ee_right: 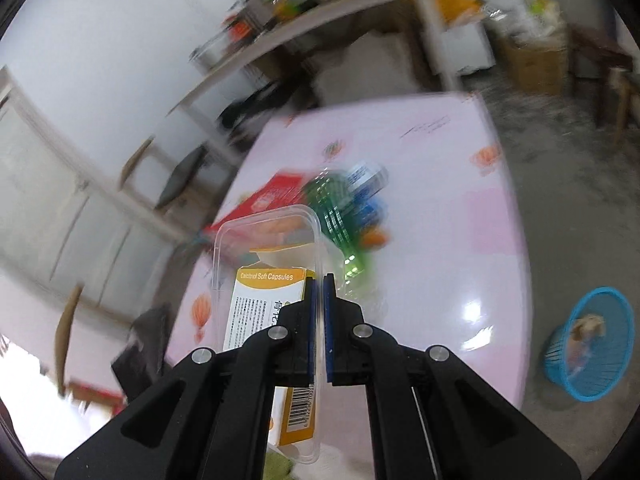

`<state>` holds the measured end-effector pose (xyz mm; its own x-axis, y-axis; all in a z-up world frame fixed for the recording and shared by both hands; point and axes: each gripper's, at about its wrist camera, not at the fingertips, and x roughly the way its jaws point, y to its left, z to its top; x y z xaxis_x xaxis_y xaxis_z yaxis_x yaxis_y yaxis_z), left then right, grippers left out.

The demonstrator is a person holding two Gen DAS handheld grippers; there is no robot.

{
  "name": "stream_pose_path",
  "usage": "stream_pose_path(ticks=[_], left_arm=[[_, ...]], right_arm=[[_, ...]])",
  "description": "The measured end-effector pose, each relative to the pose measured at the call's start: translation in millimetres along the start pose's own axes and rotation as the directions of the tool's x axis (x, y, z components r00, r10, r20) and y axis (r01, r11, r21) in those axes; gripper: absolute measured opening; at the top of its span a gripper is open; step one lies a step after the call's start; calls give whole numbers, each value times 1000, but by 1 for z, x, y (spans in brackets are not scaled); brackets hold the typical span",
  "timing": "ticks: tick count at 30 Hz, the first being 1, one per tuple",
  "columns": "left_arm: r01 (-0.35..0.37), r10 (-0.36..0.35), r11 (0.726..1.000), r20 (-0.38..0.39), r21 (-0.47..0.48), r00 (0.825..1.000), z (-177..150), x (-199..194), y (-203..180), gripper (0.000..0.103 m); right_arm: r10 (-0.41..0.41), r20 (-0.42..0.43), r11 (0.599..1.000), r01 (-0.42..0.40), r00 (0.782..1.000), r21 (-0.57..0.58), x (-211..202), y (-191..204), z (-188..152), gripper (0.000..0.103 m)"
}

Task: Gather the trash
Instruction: 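Lift the tray with the right tool while the left tool grasps the tray edge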

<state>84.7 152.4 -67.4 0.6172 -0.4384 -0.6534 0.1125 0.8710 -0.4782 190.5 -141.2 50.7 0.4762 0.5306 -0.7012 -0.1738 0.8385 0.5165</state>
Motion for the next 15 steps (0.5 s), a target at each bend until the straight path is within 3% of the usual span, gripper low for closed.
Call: stream_pose_path(ticks=[5,9,12,13,14,15], left_arm=[[-32,38,995,68,-94,997,-5,-36,34,83],[-17,27,988,67,-151,997,-13,-45,47,78],[-3,14,987,63,-162,998,-19,-48,49,71],[4,6,987,63,-160,998,-20,-47,48,68],[20,-11,988,62,-156,998,-21,-46,47,67],[34,-25,988,61,-152,998,-23,-47,47,64]], right_arm=[[62,-149,997,-69,987,-39,82,30,-27,4],[20,-210,995,-41,977,-96,133,42,-35,7],[-35,-230,992,5,973,-127,142,50,-32,11],[-36,-218,990,5,975,-139,137,52,-28,22],[-42,-200,989,12,979,-148,131,54,-26,39],[-52,-173,987,24,984,-161,122,58,-24,45]])
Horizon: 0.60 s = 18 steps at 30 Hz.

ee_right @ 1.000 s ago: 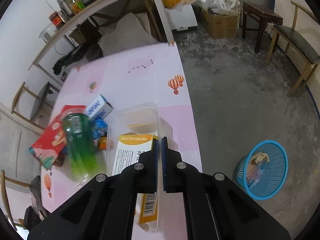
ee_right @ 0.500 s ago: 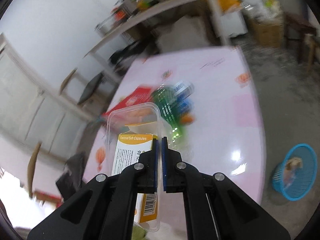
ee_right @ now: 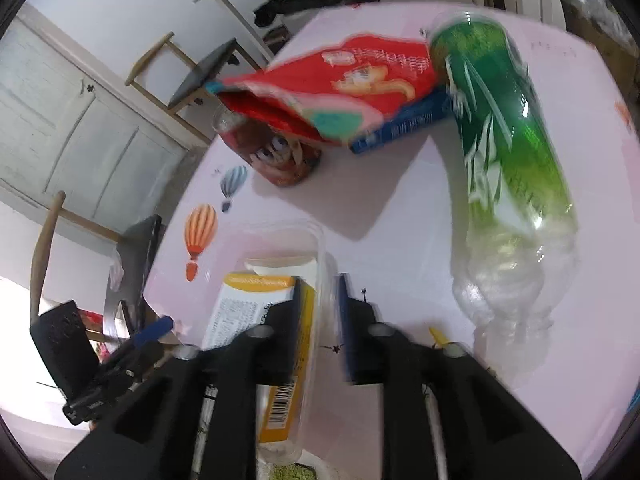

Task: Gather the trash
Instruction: 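Lift the tray with the right tool while the left tool grasps the tray edge, then hold the clear tray with the left tool while the right tool pulls out the capsule box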

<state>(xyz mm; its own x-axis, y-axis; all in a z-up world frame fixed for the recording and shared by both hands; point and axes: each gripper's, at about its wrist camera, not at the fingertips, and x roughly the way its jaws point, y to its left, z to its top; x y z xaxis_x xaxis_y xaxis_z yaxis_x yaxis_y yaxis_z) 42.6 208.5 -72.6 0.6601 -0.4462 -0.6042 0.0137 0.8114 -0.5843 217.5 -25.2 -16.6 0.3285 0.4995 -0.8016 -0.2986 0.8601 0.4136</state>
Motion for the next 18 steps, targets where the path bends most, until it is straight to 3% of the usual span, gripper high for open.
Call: stream_pose_path(ticks=[3,5,8,12,15,18], left_arm=[[39,-38,999,-17,13,999,-2,6,-4,54],[60,-59,998,-31,30,998,-4,11,-6,46],[82,-80,995,-47,58,996,-10,14,-10,36],[101,-96,991,-69,84,993,-22,15,-14,27],[119,-111,988,-84,99,990,-30,16,-19,27],[136,-126,985,-93,110,988,-32,17,-23,27]], right_arm=[[-8,29,999,9,1000,-50,-23,15,4,51],[22,-17,996,-24,1000,-90,-27,29,4,57],[30,-140,988,-51,990,-147,-14,51,-7,58],[-29,-281,982,-24,959,-185,15,68,-16,58],[-99,-361,978,23,927,-208,33,73,-20,58],[-149,-403,971,56,903,-234,45,78,-21,65]])
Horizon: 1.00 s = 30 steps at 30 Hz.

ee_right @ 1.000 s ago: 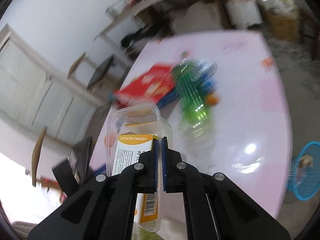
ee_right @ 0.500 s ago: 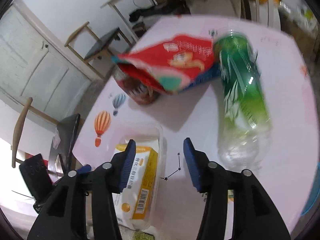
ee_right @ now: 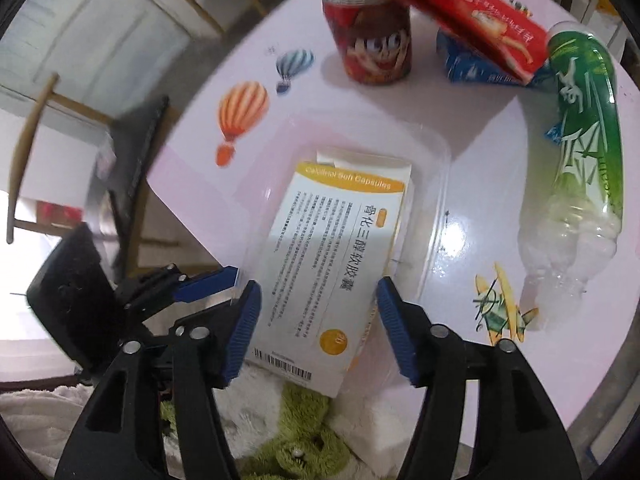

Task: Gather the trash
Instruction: 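Hold the clear tray with the left tool while the right tool pulls out the capsule box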

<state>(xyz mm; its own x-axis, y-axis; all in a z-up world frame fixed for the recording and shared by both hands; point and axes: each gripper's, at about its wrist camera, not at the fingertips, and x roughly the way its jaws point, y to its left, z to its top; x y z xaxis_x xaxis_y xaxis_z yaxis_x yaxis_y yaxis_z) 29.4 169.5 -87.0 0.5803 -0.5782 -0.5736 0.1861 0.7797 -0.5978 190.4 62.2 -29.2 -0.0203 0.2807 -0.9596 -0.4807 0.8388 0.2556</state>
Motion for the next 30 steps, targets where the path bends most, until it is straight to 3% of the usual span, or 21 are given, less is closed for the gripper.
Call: stream_pose_path(ticks=[9,14,30], left_arm=[[15,-15,1000,-8,18,1000,2,5,-5,27],[3,-3,1000,-3,20,1000,4,6,-5,27],[-30,30,1000,9,0,1000,7,0,4,27]], right_arm=[[-74,-73,997,72,995,-22,16,10,16,74],[-90,-71,995,86,993,-47,22,15,21,76],[54,22,998,-55,998,35,1,-8,16,71]])
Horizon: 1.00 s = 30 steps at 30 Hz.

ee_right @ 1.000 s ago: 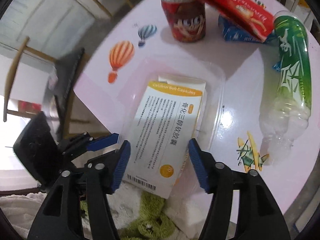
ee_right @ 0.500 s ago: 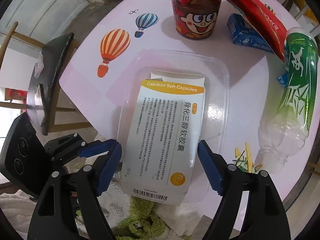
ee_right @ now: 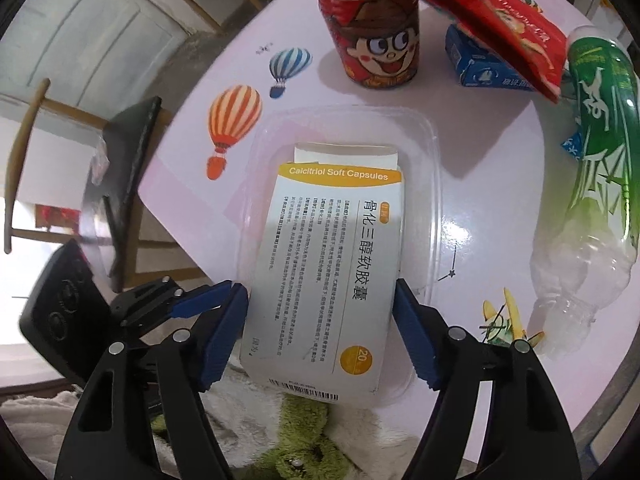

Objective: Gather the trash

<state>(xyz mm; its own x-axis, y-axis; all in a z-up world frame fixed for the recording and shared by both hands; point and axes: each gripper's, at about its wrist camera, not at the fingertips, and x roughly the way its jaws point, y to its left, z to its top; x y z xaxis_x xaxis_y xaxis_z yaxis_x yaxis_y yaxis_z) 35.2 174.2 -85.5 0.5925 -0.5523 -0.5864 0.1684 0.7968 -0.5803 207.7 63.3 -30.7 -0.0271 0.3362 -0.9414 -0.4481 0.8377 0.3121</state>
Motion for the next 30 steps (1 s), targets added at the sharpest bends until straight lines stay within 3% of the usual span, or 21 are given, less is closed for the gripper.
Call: stream_pose_path(ticks=[9,19,25,27,30], left_arm=[[-35,37,998,37,-43,999,8,-13,11,28],[40,-36,995,48,-89,998,36,-3,1,45],[51,-49,995,25,-89,999,35,9,-14,49],[16,-15,998,10,-69,1000,33,12,-19,49],[-49,48,998,-24,-47,999,30,19,-23,49]], right_arm=[[108,178,992,-119,978,49,-58,-16,-28,71],[175,401,958,-249,899,142,-107,-56,-71,71],[285,524,899,-414,802,145,-106,-72,-89,71],[272,548,902,-408,791,142,-110,-76,-97,71],[210,572,919,-360,793,161,-118,-85,-112,71]])
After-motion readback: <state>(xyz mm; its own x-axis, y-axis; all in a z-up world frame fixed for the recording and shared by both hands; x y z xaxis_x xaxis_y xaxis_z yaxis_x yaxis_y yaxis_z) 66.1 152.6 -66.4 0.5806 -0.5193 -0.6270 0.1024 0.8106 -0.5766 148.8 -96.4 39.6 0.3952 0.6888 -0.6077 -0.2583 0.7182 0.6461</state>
